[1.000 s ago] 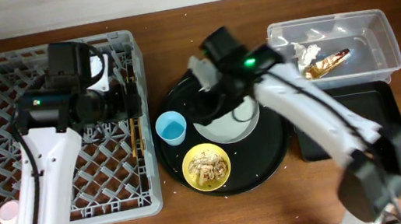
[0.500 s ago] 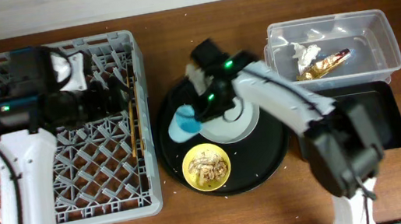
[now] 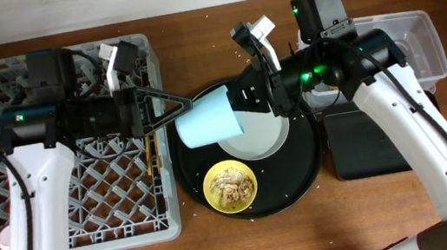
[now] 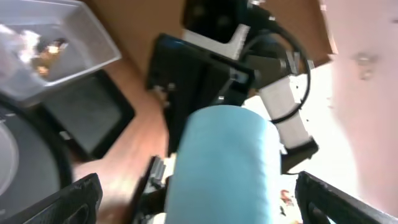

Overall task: Sort waste into correct bins and load items into the dishwasher rack
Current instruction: 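Hand the blue cup from the right gripper to the left gripper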

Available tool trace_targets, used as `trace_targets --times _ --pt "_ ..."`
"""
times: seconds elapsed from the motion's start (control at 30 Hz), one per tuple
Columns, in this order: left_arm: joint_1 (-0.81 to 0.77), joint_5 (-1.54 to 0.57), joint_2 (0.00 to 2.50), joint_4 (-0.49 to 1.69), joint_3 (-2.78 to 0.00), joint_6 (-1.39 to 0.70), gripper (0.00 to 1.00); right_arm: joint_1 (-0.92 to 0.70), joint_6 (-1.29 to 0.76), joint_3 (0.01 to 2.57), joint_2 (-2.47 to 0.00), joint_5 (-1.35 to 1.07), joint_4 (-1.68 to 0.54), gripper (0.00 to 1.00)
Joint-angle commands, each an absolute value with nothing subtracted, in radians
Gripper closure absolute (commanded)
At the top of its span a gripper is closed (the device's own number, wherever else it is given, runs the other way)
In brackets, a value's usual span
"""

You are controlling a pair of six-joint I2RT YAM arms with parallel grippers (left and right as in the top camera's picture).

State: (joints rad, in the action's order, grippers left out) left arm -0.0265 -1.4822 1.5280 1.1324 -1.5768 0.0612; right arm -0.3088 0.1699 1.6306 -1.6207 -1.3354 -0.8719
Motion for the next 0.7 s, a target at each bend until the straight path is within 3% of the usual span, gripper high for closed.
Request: trace_targets --times 0.0,0.1,0.2,0.43,0.63,0.67 --pt "-0.065 -1.574 1.529 1.146 -1.586 0.083 0.06 -0.314 0.187 1.635 -1.624 -1.340 -0.858 0.96" --pt "-0.120 -1.574 1.522 1.147 -1.586 0.084 0.06 -0.313 0.186 1.634 -1.624 -1.324 -0.836 0.96" --pt "-0.156 -1.573 1.523 1.148 -1.586 0.084 0.22 -0.313 0.161 1.635 -1.624 -1.324 -0.780 0.96" --pt "-0.156 -1.567 1.523 1.139 -1.586 0.084 0.24 -0.289 0.084 1.635 -1.624 -1.328 -0.733 0.96" --pt "-0.116 -1.448 1.522 1.115 -1.586 0.074 0.44 -0.288 0.085 1.635 -1.624 -1.327 -0.770 0.95" --pt "-0.110 -1.438 1.522 1.115 -1.586 0.073 0.44 -0.289 0.085 1.635 -1.624 -1.327 -0.770 0.91"
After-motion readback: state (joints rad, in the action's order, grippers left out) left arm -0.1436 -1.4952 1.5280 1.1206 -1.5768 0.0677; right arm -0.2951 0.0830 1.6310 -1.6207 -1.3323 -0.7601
